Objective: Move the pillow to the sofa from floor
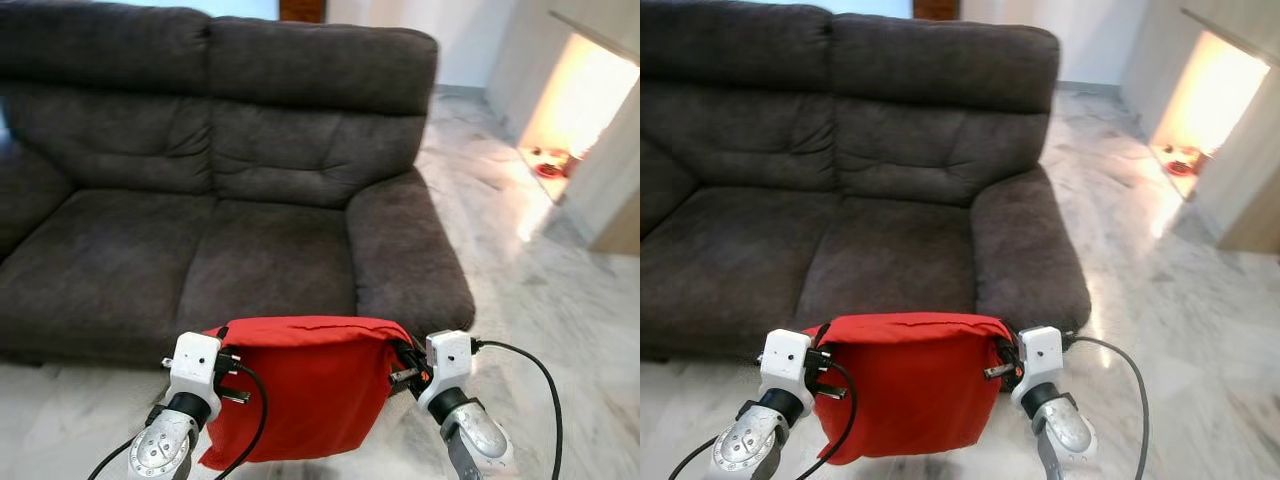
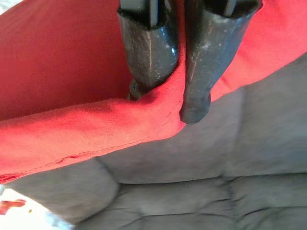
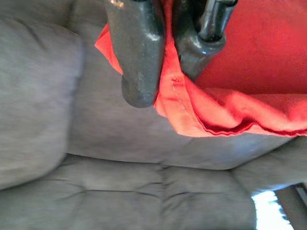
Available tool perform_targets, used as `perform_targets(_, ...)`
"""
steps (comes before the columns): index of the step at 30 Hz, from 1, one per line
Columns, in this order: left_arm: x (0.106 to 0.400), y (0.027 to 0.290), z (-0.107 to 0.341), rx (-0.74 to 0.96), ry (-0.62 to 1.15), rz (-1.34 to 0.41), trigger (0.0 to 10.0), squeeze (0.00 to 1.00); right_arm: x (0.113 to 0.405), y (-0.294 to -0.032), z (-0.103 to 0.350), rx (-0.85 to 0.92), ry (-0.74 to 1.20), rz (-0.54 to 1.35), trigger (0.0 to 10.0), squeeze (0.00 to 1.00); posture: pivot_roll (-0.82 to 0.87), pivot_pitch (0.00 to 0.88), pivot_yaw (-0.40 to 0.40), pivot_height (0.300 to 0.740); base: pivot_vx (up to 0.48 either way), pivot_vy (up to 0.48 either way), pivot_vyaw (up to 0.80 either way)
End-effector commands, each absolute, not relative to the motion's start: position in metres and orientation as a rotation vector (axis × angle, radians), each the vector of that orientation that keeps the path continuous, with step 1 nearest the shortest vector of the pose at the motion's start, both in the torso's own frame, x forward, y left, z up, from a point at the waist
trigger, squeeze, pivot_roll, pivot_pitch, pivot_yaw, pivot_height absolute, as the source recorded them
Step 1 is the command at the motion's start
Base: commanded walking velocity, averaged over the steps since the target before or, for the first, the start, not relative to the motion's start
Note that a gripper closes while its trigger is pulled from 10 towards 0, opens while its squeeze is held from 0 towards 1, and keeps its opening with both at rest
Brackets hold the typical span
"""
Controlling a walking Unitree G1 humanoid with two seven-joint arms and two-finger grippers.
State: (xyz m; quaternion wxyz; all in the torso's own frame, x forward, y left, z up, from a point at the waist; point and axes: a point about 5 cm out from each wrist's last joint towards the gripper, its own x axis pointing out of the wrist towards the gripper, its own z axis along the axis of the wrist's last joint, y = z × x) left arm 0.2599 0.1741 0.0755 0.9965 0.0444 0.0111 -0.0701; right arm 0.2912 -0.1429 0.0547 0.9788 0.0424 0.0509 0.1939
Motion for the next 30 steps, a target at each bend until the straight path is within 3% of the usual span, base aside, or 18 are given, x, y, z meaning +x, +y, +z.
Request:
perform_targets(1,0.265,0.179,0.101,0.078,-0.101,-0.111,10.0,0.0,0.294,-0.147,0.061,0.097,0.076,0.368,10.0,0.0,0.15,0.046,-0.018,0.74,0.0,0.0,0.0)
perform_targets(9,0.265,0.179,0.102,0.072,-0.105,-0.106,10.0,0.0,0.294,-0.146,0.059,0.086,0.092,0.375,10.0,0.0,0.15,0.06,-0.02,0.74,0.187,0.0,0.0)
perform_targets(24,0.268,0.178,0.105,0.051,-0.114,-0.093,10.0,0.0,0.299,-0.144,0.065,0.06,0.074,0.378,10.0,0.0,0.14,0.082,-0.03,0.74,0.419,0.0,0.0)
perform_targets(30,0.269,0.183,0.114,0.056,-0.139,-0.079,10.0,0.0,0.31,-0.142,0.093,0.124,-0.02,0.359,10.0,0.0,0.14,0.09,-0.027,0.74,0.43,0.0,0.0)
